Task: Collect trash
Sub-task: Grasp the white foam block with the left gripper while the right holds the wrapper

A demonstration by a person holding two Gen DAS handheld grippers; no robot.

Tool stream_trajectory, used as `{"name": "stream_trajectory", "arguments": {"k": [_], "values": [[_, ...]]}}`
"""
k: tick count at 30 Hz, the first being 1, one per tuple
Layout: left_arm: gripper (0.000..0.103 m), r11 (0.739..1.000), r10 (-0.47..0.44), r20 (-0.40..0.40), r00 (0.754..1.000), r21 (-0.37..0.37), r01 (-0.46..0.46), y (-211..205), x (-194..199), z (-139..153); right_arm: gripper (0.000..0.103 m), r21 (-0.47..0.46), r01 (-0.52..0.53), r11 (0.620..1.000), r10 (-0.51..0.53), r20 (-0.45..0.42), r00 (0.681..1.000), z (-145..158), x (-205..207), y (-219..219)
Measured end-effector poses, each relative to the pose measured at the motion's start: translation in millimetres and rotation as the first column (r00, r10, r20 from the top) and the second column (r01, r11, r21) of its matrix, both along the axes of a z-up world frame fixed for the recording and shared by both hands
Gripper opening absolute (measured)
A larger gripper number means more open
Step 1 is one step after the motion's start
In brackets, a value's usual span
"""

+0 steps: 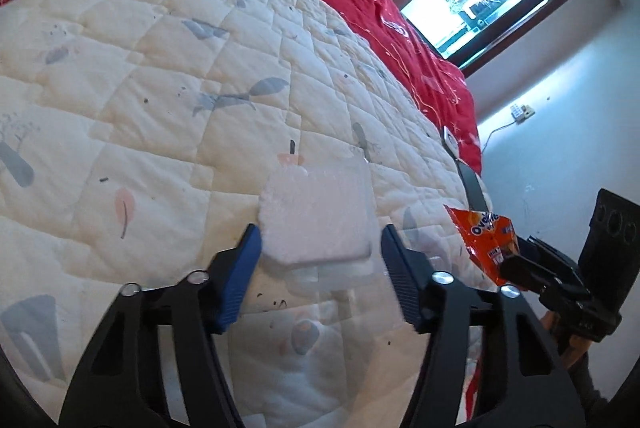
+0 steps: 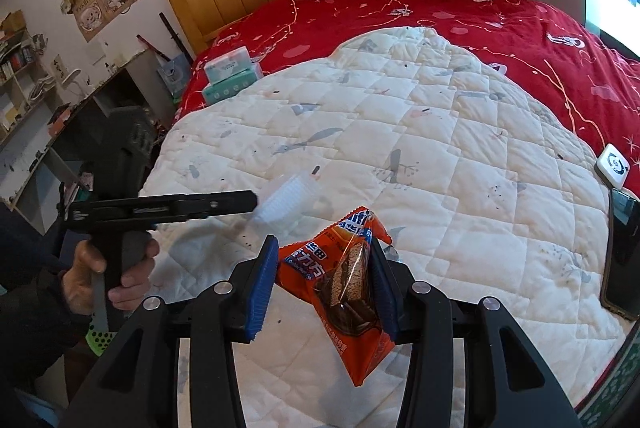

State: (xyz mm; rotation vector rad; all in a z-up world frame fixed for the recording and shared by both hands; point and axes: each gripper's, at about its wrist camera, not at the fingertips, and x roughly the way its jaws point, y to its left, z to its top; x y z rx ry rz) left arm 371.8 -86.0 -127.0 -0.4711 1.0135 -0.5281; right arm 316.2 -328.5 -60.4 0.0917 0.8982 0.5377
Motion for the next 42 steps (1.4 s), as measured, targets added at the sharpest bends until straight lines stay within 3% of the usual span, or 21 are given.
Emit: {"name": "stream_trajectory", "arguments": {"k": [3, 6, 10, 15, 26, 28, 30, 34, 42], "values": [[0.04, 1.0, 0.004, -0.009, 1.0, -0.011, -0.004, 0.9, -1.7, -3.8, 0.043, 0.006, -0.005, 1.0, 0.005, 0.004, 1.0, 1.4, -5.3, 1.5], [0.033, 1.0, 0.012, -0.014, 1.0, -0.011, -0.012, 5.0, -3.6, -5.0, 0.043, 0.009, -0.009, 1.0, 0.009, 0.007, 1.0, 2.0, -8.6, 3.4], [0.032, 1.0, 0.018, -0.016, 1.0, 0.005, -0.018, 9.2, -5.7, -5.3, 0.043, 0.012, -0.011, 1.0, 0.011, 0.003, 1.0, 1.2, -9.8, 4.7], [0.066, 0.999, 0.038, -0.013, 0.999, 0.01, -0.038, 18.6, -10.2, -2.9, 0.043, 0.022, -0.006, 1.0, 0.006, -0.005, 1.0, -1.8, -9.9, 3.0], [0.066, 0.997, 0.048, -0.109, 0.993, -0.06, -0.055, 10.5, 1.1, -23.0, 0.043, 0.026, -0.008, 1.0, 0.008, -0.015, 1.0, -7.1, -9.3, 3.7], [0.06, 0.994, 0.053, -0.12, 0.991, -0.085, -0.063, 8.4, 4.1, -26.8, 0.043, 0.026, -0.003, 1.0, 0.004, -0.019, 1.0, -9.8, -9.9, 2.8], [0.045, 0.992, 0.049, -0.134, 0.99, -0.11, -0.064, 7.1, 6.5, -31.3, 0.043, 0.028, 0.0, 1.0, 0.0, -0.024, 1.0, -11.3, -10.5, 2.0], [0.034, 0.99, 0.072, -0.125, 0.99, -0.112, -0.086, 10.4, 0.4, -31.7, 0.043, 0.03, 0.011, 0.999, -0.01, -0.028, 1.0, -11.7, -14.6, -0.5], [0.034, 0.982, 0.154, -0.052, 0.987, -0.099, -0.158, 40.5, -33.2, -1.0, 0.043, 0.052, 0.001, 0.999, -0.001, -0.003, 1.0, 0.7, -34.2, 9.8]]}}
